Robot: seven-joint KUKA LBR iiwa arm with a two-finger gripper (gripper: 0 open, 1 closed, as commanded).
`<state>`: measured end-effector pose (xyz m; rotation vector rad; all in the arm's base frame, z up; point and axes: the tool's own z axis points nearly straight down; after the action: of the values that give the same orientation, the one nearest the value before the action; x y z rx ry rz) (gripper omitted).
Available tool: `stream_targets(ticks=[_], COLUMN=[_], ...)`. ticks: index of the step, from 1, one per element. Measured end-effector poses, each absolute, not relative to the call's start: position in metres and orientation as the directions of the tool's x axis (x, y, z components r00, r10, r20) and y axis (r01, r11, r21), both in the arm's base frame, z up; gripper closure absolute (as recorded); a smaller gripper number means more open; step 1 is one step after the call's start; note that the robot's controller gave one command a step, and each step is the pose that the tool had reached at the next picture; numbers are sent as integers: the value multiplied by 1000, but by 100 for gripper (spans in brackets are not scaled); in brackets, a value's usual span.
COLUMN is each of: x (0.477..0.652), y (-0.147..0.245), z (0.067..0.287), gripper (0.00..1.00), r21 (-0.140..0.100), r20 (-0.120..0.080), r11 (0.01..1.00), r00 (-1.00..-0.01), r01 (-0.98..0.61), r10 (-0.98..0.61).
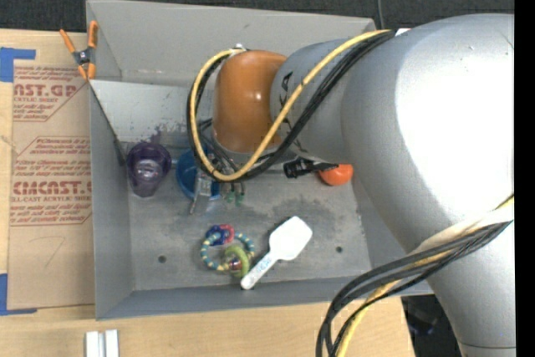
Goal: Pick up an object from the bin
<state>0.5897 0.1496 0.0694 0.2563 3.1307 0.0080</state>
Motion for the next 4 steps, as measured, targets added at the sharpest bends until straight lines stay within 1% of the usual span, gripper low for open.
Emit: stream_targets(ticks=[1, 2, 3, 4], x=[590, 587, 587, 587], y=[150, 149, 149, 149], z=[69, 77, 108, 130], gripper=[100, 100, 100, 100], r21=[5, 2, 1, 2], r20=[0, 7, 9, 10], r11=[987, 987, 987, 987], r00=[-987, -987, -987, -987], r01=[163, 163, 163, 162], r10=[163, 163, 163, 162])
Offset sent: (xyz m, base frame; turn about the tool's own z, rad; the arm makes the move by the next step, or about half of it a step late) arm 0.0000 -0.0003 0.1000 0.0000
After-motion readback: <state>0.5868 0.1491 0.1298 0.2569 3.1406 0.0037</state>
